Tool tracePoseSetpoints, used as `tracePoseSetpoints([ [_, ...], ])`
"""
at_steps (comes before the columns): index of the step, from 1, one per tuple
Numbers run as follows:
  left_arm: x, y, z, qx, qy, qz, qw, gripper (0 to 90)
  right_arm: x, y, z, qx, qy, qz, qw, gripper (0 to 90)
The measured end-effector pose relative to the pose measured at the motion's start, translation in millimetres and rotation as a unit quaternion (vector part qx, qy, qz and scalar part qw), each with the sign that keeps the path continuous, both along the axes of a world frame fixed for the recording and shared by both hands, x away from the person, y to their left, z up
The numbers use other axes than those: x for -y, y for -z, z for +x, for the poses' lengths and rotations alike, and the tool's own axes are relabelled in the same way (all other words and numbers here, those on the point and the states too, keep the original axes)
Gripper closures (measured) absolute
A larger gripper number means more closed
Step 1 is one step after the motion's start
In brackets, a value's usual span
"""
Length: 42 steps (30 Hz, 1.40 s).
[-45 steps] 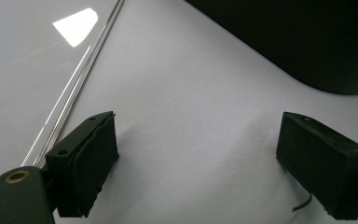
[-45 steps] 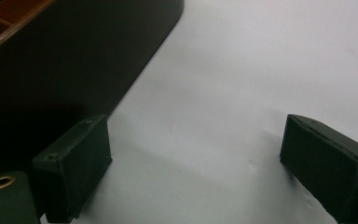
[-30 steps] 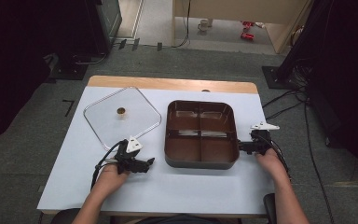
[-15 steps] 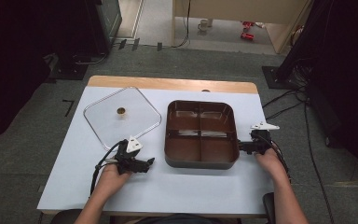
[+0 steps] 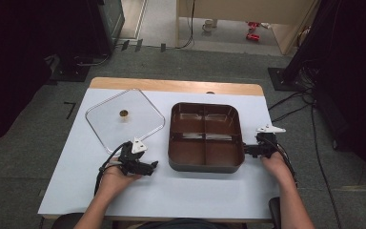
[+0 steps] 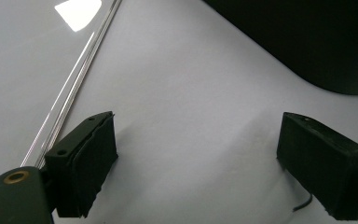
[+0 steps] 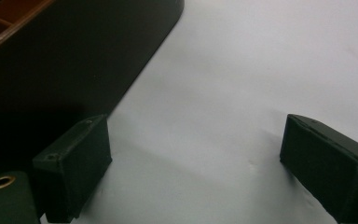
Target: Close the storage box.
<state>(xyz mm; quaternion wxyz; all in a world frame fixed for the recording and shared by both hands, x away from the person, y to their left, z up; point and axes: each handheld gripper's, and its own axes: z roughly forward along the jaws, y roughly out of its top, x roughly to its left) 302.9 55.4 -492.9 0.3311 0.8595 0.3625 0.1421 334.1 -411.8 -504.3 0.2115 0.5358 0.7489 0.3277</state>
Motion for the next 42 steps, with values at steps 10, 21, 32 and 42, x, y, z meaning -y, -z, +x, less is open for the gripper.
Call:
tracePoseSetpoints([
  [10, -2.0, -9.8, 4.1, -0.03, 0.013, 0.004, 0.9995, 15.2, 0.0, 0.1, -0.1, 0.0, 0.0, 0.0, 1.0, 8.1],
  [21, -3.5, -19.9, 11.6, -0.073, 0.012, -0.019, 0.9971, 21.2, 0.0, 0.0, -0.1, 0.0, 0.0, 0.0, 1.0, 8.2],
  [32, -3.8, -36.2, 19.2, -0.074, 0.024, -0.034, 0.9964, 21.6, 0.0, 0.0, -0.1, 0.0, 0.0, 0.0, 1.0, 8.1],
  [42, 0.0, -43.5, 26.3, -0.086, 0.044, -0.064, 0.9933, 23.4, 0.1, 0.0, 0.0, 0.0, 0.0, 0.0, 1.0, 8.1],
])
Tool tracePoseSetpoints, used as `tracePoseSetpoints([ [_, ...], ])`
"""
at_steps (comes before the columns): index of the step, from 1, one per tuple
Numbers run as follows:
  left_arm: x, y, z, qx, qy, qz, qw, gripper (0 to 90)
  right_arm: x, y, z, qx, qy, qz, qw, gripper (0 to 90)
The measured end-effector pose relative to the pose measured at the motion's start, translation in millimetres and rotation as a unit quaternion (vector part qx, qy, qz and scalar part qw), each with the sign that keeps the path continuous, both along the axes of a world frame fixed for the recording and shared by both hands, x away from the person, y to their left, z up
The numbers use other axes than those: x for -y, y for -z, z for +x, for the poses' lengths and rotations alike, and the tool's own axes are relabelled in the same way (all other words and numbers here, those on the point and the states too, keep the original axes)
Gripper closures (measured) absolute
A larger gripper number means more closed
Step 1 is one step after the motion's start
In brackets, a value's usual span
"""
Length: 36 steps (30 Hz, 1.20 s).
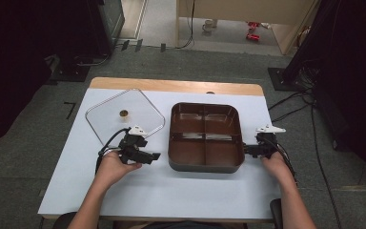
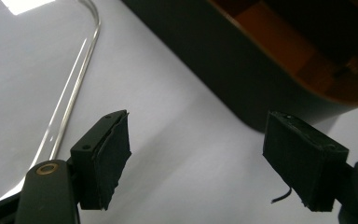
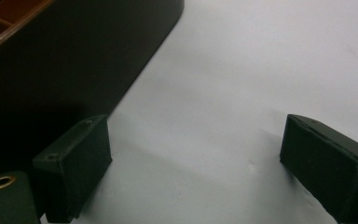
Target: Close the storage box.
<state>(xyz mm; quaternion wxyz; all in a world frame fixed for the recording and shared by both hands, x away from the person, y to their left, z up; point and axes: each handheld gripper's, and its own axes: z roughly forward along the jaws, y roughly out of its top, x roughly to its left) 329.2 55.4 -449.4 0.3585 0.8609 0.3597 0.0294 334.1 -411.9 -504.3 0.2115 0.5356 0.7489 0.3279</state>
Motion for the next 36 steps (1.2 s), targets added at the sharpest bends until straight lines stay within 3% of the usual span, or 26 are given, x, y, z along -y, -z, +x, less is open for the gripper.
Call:
tracePoseSetpoints([
  [7, 1.8, -4.2, 9.0, 0.017, 0.005, 0.01, 0.9998, 25.8, 0.0, 0.0, 0.0, 0.0, 0.0, 0.0, 1.0, 8.1],
  [12, -1.1, -7.9, 15.6, 0.012, 0.003, 0.01, 0.9999, 25.9, 0.0, 0.0, 0.0, 0.0, 0.0, 0.0, 1.0, 8.1],
  [22, -3.7, -20.4, 30.9, 0.022, 0.01, 0.016, 0.9996, 29.0, 0.0, 0.0, 0.0, 0.0, 0.0, 0.0, 1.0, 8.1],
  [36, -12.5, -25.4, 50.5, 0.029, -0.001, 0.016, 0.9995, 30.0, 0.0, 0.0, -0.1, 0.0, 0.0, 0.0, 1.0, 8.2],
])
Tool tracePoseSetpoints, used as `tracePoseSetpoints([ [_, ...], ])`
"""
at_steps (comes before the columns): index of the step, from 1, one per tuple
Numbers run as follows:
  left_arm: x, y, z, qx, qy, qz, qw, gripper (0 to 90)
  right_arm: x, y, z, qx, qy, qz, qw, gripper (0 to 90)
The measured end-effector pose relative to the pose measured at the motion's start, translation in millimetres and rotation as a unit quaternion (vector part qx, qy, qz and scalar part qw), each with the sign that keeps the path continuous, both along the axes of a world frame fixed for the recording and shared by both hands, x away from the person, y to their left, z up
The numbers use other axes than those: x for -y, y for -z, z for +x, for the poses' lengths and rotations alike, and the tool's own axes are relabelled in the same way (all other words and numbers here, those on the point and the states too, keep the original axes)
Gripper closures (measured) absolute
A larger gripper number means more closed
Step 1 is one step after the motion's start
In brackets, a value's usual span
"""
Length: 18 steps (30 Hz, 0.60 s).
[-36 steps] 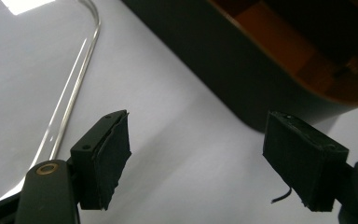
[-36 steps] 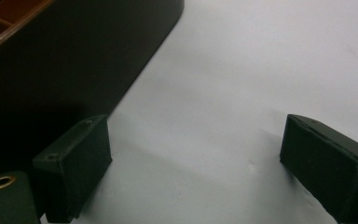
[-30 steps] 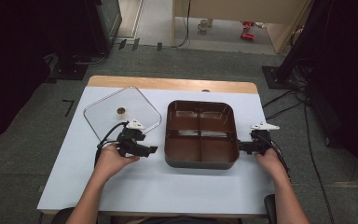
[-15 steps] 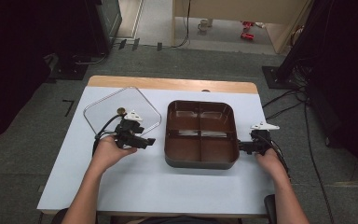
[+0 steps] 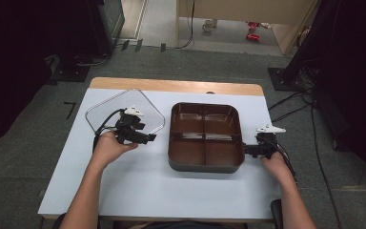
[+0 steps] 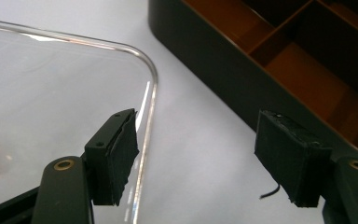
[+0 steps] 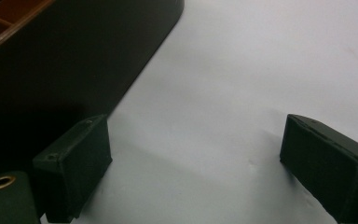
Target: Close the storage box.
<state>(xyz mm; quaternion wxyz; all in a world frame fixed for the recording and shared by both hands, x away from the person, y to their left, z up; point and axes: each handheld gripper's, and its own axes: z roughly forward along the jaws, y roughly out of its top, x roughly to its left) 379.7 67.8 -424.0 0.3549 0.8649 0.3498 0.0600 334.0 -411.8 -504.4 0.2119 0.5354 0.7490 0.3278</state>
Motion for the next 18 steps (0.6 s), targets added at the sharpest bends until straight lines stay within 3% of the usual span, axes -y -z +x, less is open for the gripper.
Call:
tracePoseSetpoints([
  [8, -11.6, -3.4, 12.7, 0.007, -0.017, -0.006, 0.9998, 30.7, -0.1, -0.1, 0.1, -0.001, 0.0, 0.0, 1.0, 8.2],
  [12, -14.3, -2.8, 19.6, 0.011, -0.021, 0.002, 0.9997, 31.0, 0.0, -0.1, 0.2, -0.001, 0.0, 0.0, 1.0, 8.1],
  [18, -21.6, -4.2, 33.8, 0.015, -0.034, -0.008, 0.9993, 32.0, -0.1, 0.0, 0.2, -0.001, 0.0, 0.0, 1.0, 8.1],
])
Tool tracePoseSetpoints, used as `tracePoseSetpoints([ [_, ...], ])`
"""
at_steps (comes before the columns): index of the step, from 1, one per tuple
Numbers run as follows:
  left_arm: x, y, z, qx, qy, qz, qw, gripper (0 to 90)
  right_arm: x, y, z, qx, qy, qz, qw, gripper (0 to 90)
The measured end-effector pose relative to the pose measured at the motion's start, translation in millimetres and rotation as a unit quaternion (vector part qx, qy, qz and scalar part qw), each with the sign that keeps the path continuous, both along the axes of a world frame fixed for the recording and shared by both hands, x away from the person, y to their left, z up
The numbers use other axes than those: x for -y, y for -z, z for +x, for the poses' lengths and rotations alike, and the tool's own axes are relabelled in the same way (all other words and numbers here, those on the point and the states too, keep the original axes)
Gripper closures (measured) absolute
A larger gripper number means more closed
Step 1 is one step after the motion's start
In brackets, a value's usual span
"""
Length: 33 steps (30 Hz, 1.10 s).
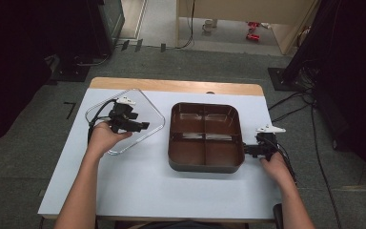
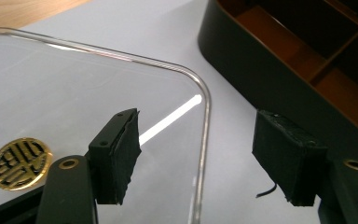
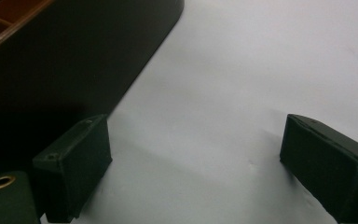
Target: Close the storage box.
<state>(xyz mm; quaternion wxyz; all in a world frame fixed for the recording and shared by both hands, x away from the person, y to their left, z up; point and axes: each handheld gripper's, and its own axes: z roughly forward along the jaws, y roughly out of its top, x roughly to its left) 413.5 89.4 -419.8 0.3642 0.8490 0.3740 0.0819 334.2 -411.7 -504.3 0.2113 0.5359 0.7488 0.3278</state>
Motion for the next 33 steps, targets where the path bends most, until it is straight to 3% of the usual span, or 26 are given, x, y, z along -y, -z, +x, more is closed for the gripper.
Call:
tracePoseSetpoints([
  [3, -2.3, -0.2, 6.0, 0.003, -0.011, 0.013, 0.9998, 32.3, 0.0, 0.0, 0.0, 0.0, 0.0, 0.0, 1.0, 8.2],
  [7, -12.4, 1.9, 17.2, 0.014, -0.031, -0.001, 0.9994, 35.2, 0.0, 0.0, 0.0, 0.0, 0.0, 0.0, 1.0, 8.2],
  [18, -37.3, 18.6, 43.6, 0.026, -0.077, 0.005, 0.9967, 37.9, 0.0, 0.0, -0.1, 0.0, 0.0, 0.0, 1.0, 8.2],
  [24, -45.5, 30.2, 48.0, 0.014, -0.094, 0.022, 0.9953, 37.5, 0.0, 0.0, -0.1, 0.0, 0.0, 0.0, 1.0, 8.2],
  [29, -49.8, 33.8, 45.9, 0.033, -0.106, 0.03, 0.9934, 43.2, 0.0, 0.0, -0.1, 0.0, 0.0, 0.0, 1.0, 8.2],
  [33, -53.6, 42.2, 47.7, 0.022, -0.114, 0.036, 0.9925, 43.2, 0.0, 0.0, -0.2, 0.0, 0.0, 0.0, 1.0, 8.2],
])
